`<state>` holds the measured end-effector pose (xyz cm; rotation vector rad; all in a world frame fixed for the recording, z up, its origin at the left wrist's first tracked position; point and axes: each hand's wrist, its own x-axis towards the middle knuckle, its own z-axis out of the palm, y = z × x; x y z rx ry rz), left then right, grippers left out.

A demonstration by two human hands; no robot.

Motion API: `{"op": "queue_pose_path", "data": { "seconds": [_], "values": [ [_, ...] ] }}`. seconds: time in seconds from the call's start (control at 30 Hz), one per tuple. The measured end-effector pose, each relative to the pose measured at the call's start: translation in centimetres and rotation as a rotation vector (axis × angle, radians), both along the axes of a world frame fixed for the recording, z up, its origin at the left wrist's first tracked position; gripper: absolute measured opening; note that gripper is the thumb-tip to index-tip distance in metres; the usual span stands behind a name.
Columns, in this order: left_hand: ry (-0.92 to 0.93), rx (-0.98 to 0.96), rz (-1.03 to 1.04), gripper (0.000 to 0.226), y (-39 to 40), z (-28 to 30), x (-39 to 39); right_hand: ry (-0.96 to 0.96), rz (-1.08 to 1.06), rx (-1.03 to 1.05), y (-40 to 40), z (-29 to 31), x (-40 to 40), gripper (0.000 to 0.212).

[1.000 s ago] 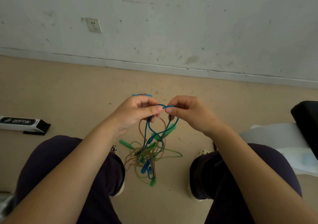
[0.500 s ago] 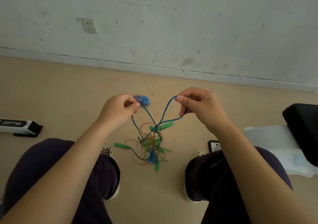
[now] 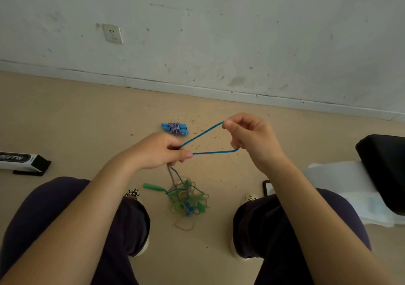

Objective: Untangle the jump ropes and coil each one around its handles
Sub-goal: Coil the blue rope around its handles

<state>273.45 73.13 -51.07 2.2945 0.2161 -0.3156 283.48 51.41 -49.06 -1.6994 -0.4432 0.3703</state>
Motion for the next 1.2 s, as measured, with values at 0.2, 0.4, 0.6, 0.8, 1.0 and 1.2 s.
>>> {"op": "queue_pose_path", "data": {
  "seconds": [0.2, 0.4, 0.6, 0.8, 1.0, 1.2],
  "values": [
    [-0.165, -0.269, 0.163, 0.046, 2.2, 1.0, -1.2, -0.180, 0.094, -0.355, -0.1, -1.3, 0.0, 0.048],
    [-0.162, -0.314, 0.082, 0.018, -2.9, 0.3, -1.0, -0.220, 0.359, -0.406, 1.2, -1.9, -1.6, 0.062],
    [-0.113, -0.331, 0.111, 0.020, -1.3, 0.5, -0.7, -0.053, 0.477, -0.479, 2.4, -1.5, -2.9, 0.017],
    [0.047, -0.051, 0.044, 0.015, 2.5, 0.0, -0.9, -0.162, 0.123, -0.193, 0.0, -0.7, 0.0, 0.030],
    [-0.122, -0.261, 0.105, 0.016, 1.2, 0.5, -1.1, -0.221, 0.121, -0.451, 0.0, -1.6, -0.1, 0.035],
    [-0.096, -0.271, 0.080, 0.013, -2.1, 0.2, -0.4, -0.347, 0.256, -0.360, 1.2, -2.0, -1.6, 0.098]
  ]
}}
